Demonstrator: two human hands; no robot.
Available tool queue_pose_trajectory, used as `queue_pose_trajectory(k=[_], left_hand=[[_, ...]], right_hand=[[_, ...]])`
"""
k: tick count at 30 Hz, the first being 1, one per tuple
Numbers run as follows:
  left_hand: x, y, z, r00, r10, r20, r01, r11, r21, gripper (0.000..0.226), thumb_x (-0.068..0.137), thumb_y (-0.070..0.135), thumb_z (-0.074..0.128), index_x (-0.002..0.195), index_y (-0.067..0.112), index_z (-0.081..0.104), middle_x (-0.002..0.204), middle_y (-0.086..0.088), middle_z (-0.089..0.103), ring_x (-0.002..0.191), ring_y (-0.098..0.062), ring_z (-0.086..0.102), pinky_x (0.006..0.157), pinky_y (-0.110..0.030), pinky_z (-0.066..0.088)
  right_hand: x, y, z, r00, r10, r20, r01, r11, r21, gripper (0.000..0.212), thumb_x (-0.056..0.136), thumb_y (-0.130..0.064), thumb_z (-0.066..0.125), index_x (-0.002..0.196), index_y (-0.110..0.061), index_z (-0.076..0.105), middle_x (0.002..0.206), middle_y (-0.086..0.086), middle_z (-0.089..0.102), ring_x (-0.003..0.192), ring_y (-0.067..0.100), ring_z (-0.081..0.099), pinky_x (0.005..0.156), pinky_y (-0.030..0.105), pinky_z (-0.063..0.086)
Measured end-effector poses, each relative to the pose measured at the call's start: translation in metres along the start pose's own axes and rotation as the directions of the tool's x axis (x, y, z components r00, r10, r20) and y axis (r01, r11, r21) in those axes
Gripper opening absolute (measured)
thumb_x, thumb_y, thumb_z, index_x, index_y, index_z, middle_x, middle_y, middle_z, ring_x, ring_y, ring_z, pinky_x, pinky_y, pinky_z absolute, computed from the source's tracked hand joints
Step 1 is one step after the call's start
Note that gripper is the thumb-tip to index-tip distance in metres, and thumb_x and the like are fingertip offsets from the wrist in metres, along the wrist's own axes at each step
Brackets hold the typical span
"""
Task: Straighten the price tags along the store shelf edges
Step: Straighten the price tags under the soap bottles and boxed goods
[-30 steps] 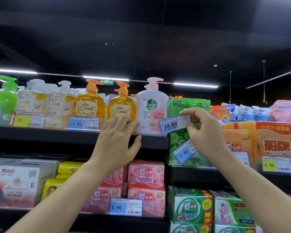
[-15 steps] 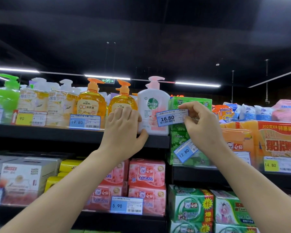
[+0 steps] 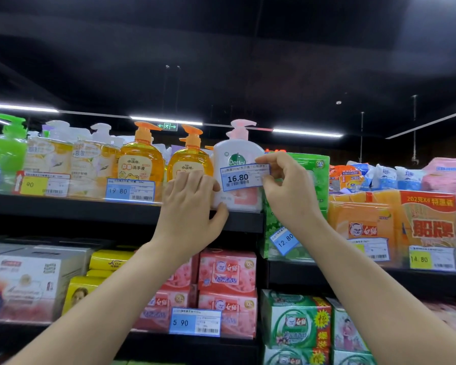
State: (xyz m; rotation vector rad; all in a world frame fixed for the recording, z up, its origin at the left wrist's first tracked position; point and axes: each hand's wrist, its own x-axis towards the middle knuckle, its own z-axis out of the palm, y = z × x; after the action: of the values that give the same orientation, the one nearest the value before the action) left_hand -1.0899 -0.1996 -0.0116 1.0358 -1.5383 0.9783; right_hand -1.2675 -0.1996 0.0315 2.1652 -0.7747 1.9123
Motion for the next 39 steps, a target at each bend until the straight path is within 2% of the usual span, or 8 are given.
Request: queue_pose_trajectory(k=[10, 17, 20, 26, 30, 32, 35, 39], left_hand=[[0.0, -0.001, -0.001, 1.0, -0.009, 0.022, 0.011, 0.998, -0.055, 0.037, 0.083, 0.045, 0.039, 0.096, 0.017, 0.057, 0.103, 0.002, 0.055, 0.102, -0.02, 0.043, 0.084, -0.037, 0.039], [-0.003, -0.003, -0.001, 1.0, -0.004, 0.004, 0.004, 0.999, -0.053, 0.037, 0.085, 0.042, 0.041, 0.105, 0.015, 0.055, 0.106, 0.001, 0.057, 0.103, -0.02, 0.046, 0.086, -0.036, 0.039], [-0.002, -0.003, -0.003, 1.0, -0.008, 0.016, 0.01, 0.996, -0.084, 0.047, 0.083, 0.045, 0.042, 0.116, 0.014, 0.052, 0.109, 0.001, 0.057, 0.105, -0.019, 0.046, 0.088, -0.035, 0.037], [-0.004, -0.005, -0.007, 0.999, -0.029, -0.014, 0.026, 0.979, -0.201, 0.055, 0.085, 0.044, 0.041, 0.13, 0.013, 0.048, 0.116, 0.0, 0.053, 0.109, -0.015, 0.041, 0.091, -0.028, 0.032], [0.0, -0.008, -0.007, 1.0, -0.029, -0.01, 0.028, 0.996, -0.087, 0.053, 0.086, 0.042, 0.04, 0.127, 0.013, 0.053, 0.119, -0.002, 0.057, 0.112, -0.018, 0.041, 0.093, -0.034, 0.035], [0.001, -0.009, -0.007, 1.0, -0.019, 0.009, 0.019, 1.0, -0.019, 0.052, 0.086, 0.042, 0.041, 0.125, 0.012, 0.056, 0.118, -0.002, 0.058, 0.111, -0.021, 0.044, 0.093, -0.039, 0.036], [0.002, -0.009, -0.008, 0.999, 0.001, 0.047, -0.004, 0.999, 0.043, 0.051, 0.085, 0.042, 0.041, 0.123, 0.013, 0.058, 0.114, -0.001, 0.059, 0.109, -0.023, 0.047, 0.092, -0.04, 0.035], [-0.001, -0.009, -0.006, 0.998, 0.022, 0.063, -0.027, 0.997, 0.076, 0.046, 0.086, 0.041, 0.042, 0.119, 0.014, 0.06, 0.112, -0.001, 0.059, 0.109, -0.023, 0.048, 0.092, -0.038, 0.032]], right_hand=[[-0.003, 0.003, 0.003, 0.999, 0.004, 0.048, -0.002, 0.999, -0.034, 0.029, 0.087, 0.002, 0.051, 0.102, -0.022, 0.058, 0.098, -0.005, 0.061, 0.09, 0.007, 0.058, 0.072, 0.019, 0.051], [-0.009, 0.006, 0.008, 0.994, -0.088, 0.063, 0.098, 0.98, -0.173, 0.028, 0.085, -0.003, 0.055, 0.1, -0.024, 0.063, 0.095, -0.01, 0.062, 0.088, 0.008, 0.057, 0.075, 0.031, 0.052], [-0.01, 0.01, 0.007, 0.998, -0.034, 0.053, 0.043, 0.982, -0.182, 0.025, 0.085, -0.006, 0.057, 0.102, -0.023, 0.067, 0.089, -0.011, 0.064, 0.083, 0.01, 0.057, 0.074, 0.035, 0.051], [-0.01, 0.004, 0.008, 0.999, 0.025, 0.031, -0.022, 0.996, -0.089, 0.023, 0.085, -0.01, 0.063, 0.094, -0.03, 0.07, 0.076, -0.023, 0.061, 0.079, -0.006, 0.057, 0.066, 0.015, 0.048], [-0.008, -0.001, 0.013, 1.0, 0.018, 0.019, -0.017, 0.998, -0.058, 0.019, 0.085, -0.016, 0.064, 0.093, -0.032, 0.071, 0.077, -0.02, 0.065, 0.078, -0.006, 0.058, 0.064, 0.01, 0.045], [-0.009, 0.0, 0.014, 1.0, -0.012, 0.023, 0.014, 0.995, -0.098, 0.013, 0.085, -0.021, 0.065, 0.094, -0.028, 0.072, 0.078, -0.016, 0.066, 0.076, 0.0, 0.058, 0.066, 0.014, 0.043], [-0.012, 0.011, 0.016, 0.991, -0.136, 0.007, 0.132, 0.946, -0.297, 0.019, 0.083, -0.017, 0.067, 0.101, -0.019, 0.072, 0.09, -0.005, 0.062, 0.087, 0.013, 0.05, 0.074, 0.019, 0.033], [-0.019, 0.021, 0.015, 0.966, -0.256, 0.015, 0.235, 0.86, -0.452, 0.023, 0.08, -0.015, 0.064, 0.102, -0.011, 0.071, 0.087, 0.001, 0.06, 0.085, 0.021, 0.049, 0.076, 0.033, 0.042]])
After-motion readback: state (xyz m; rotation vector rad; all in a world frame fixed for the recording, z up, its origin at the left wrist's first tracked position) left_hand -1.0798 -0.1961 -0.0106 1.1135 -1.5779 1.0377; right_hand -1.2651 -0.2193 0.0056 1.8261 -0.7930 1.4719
